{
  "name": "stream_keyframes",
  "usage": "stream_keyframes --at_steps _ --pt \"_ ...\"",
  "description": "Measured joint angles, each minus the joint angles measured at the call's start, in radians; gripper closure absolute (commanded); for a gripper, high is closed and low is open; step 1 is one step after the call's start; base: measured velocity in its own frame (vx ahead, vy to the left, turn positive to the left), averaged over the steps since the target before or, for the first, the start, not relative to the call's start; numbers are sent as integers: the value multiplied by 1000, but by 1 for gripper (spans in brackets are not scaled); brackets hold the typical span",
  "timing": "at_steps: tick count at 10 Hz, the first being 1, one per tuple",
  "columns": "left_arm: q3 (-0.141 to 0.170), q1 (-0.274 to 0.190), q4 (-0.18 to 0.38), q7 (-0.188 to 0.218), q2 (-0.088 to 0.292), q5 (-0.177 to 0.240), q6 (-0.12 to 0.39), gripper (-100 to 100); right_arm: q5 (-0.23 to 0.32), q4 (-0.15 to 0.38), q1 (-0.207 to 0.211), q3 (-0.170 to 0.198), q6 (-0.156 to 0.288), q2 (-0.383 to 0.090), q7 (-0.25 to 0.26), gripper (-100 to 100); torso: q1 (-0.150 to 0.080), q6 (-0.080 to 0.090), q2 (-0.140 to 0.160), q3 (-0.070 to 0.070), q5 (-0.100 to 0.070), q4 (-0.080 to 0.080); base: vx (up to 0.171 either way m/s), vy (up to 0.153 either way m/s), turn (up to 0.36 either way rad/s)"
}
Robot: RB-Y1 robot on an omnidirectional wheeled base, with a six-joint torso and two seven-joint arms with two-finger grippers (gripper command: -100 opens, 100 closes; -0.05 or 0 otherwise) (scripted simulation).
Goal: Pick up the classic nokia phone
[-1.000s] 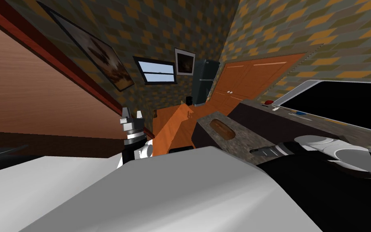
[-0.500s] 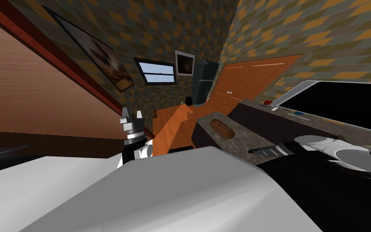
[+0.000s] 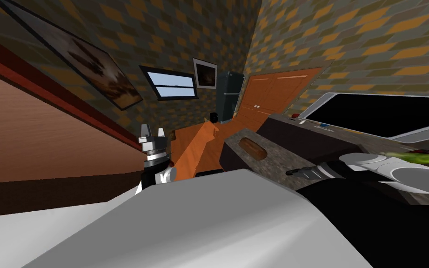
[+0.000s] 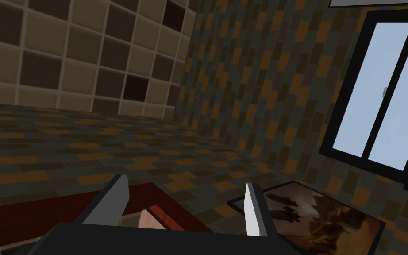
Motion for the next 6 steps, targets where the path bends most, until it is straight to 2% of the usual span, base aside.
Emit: stream_keyframes --at_steps 2,4,5,6 --pt "0 0 0 0 0 0 0 0 -58 -66 49 6 33 -48 30 100 0 0 1 0 0 0 108 -14 -191" --pt "0 0 0 0 0 0 0 0 -96 -112 70 19 52 -86 57 100 0 0 1 1 0 0 109 -10 -195" --pt "0 0 0 0 0 0 0 0 -119 -139 85 24 65 -107 70 100 0 0 1 0 0 0 50 0 -54" --pt "0 0 0 0 0 0 0 0 -121 -142 87 26 68 -108 73 0 0 -2 3 2 -1 1 7 1 9"
